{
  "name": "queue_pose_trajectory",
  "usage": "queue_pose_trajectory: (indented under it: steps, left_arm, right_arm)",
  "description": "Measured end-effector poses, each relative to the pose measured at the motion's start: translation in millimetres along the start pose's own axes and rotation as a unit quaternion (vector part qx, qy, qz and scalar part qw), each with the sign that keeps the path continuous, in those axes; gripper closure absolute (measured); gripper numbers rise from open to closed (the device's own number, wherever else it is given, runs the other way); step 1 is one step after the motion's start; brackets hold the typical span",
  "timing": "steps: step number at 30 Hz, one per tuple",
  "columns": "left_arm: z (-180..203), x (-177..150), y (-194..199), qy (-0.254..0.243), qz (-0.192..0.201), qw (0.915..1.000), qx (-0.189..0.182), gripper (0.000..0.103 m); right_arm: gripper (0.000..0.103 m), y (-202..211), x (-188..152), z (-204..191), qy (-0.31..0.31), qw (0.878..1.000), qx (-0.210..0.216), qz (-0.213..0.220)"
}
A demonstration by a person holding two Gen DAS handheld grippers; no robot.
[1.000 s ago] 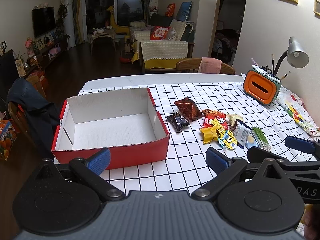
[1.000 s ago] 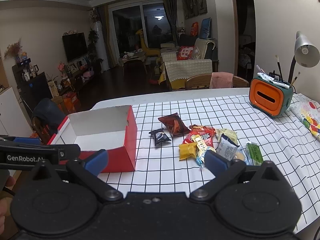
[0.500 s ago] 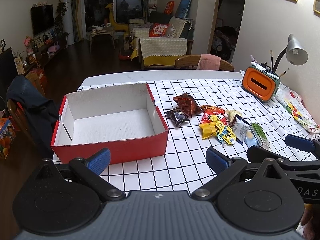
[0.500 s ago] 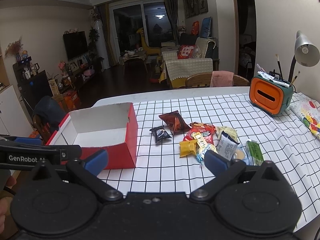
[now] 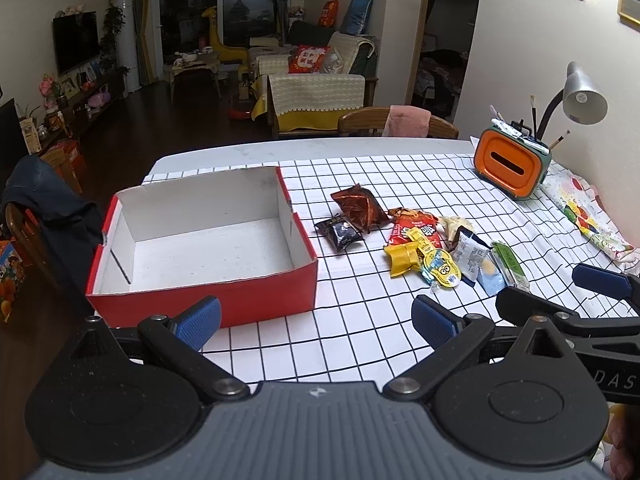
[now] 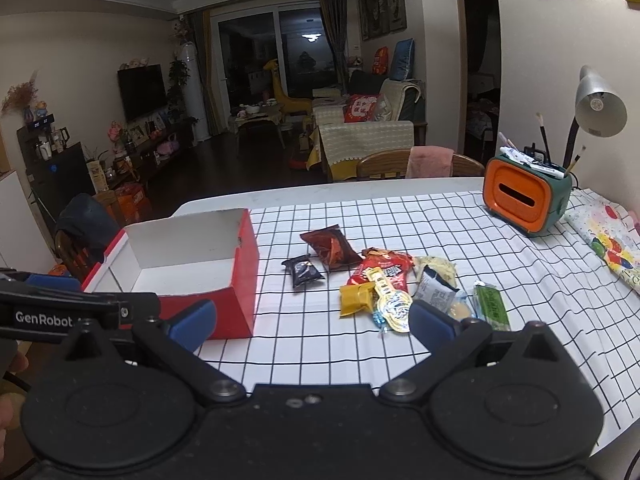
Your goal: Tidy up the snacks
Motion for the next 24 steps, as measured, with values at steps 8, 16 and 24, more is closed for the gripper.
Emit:
queue_pose_trajectory:
  steps: [8,16,24]
  left_arm:
    - [24,9,-30,-0.015,-0.022,0.9996,-0.014,0.001]
    - [58,31,-73,-0.043,-0.039,0.998,-0.024,0.001]
    - [85,45,-138,-0.04,-0.082,0.995,-0.04,0.001]
  right_arm:
    - [0.003,-17,1,34,-0.021,0.999,-0.02,-0.014]
    - [0.006,-49,4,95,-0.046,0.997,-0.045,-0.035]
    - [0.009,-96,2,157,-0.038,0.994,-0.081,-0.061]
Point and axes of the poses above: each gripper's, at about its wrist camera, not at the fingertips, and y roughly against the way its jaws point, z to its right, x to its top, the point moved 1 cm from there along -y, roughly the way its jaws point, and after that the axes turned 1 degree about -y, right-handed, at the moved point
